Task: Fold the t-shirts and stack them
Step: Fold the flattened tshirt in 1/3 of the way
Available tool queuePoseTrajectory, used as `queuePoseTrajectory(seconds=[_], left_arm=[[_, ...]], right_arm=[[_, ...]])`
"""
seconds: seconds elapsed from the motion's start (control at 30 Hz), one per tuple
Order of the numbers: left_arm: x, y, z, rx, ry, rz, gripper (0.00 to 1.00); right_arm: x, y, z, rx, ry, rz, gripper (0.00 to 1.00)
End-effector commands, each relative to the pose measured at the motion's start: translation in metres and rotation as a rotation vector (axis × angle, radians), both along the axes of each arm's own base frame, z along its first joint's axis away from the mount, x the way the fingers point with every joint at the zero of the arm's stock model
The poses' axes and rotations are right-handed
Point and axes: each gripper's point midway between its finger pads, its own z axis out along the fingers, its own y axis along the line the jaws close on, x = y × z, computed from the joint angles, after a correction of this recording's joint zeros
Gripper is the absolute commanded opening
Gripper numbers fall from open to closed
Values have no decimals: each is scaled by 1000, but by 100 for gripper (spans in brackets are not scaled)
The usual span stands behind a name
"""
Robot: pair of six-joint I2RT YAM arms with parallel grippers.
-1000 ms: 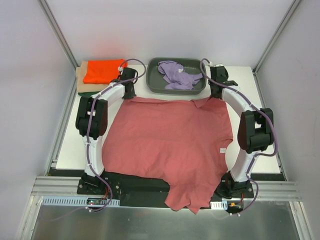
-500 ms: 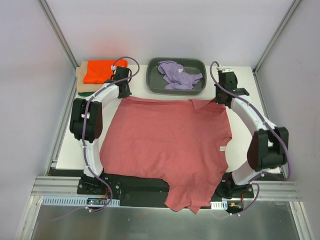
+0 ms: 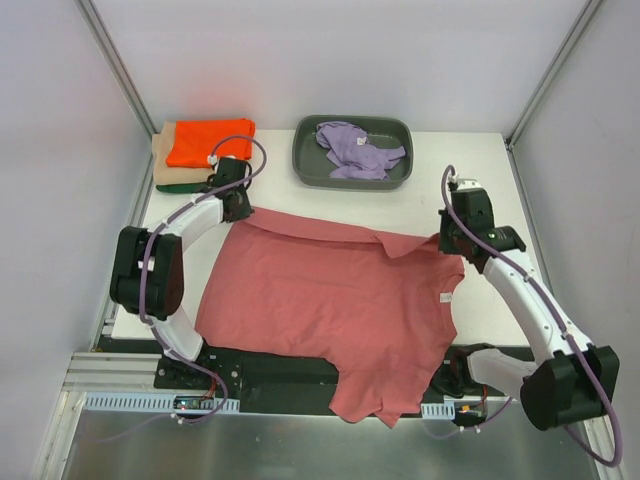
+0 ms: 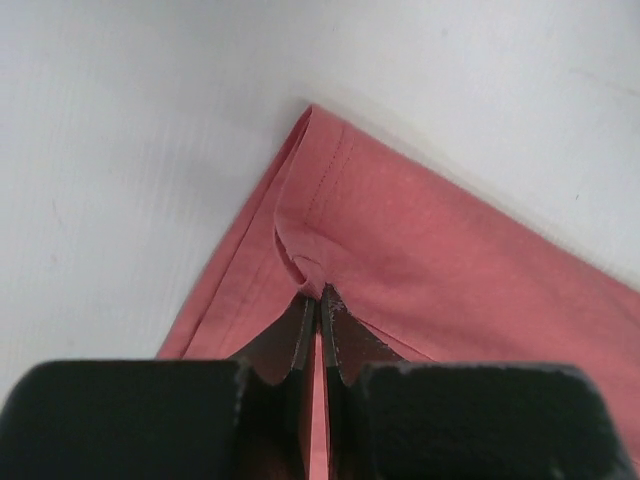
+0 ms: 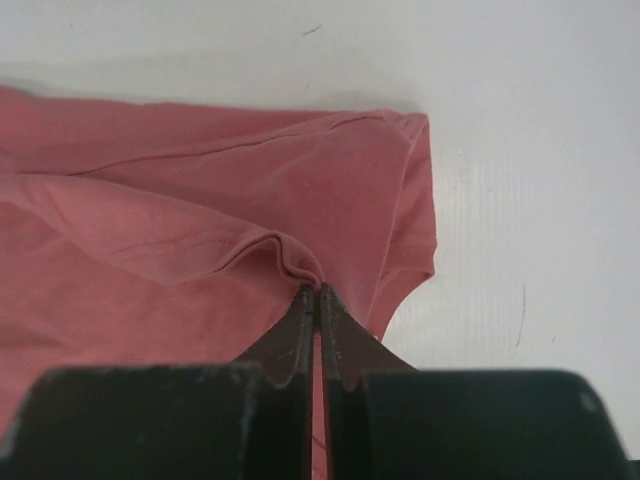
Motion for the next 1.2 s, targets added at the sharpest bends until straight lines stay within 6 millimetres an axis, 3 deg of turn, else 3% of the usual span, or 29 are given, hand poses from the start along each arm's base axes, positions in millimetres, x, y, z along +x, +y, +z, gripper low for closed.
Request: queuePoseTrajectory(seconds=[0.0, 0.3, 0.6, 0.77, 0.9, 1.03, 1.1, 1.17], left_arm=[[-14, 4, 12, -36, -41, 46, 0], [-38, 12, 1, -26, -14, 69, 0], [-45, 23, -1, 24, -1, 98, 0], [-48, 28, -7, 52, 27, 113, 0], [-48, 30, -11, 54, 44, 125, 26], [-40, 16, -3, -1, 36, 81, 46], [-41, 13, -1, -16, 33, 75, 63], [-43, 12, 1, -29, 30, 73, 87]], right_arm=[[-29, 10, -2, 56, 24, 28, 1], [-64, 18, -16, 130, 49, 48, 1], [-90, 28, -51, 199, 161, 52, 2], [-102, 24, -69, 194, 228, -4, 3], [-105, 30, -80, 217, 260, 5, 4], [-106, 30, -87, 211, 279, 4, 6], [-107, 31, -88, 208, 287, 7, 11], [-106, 28, -91, 195, 289, -8, 16]])
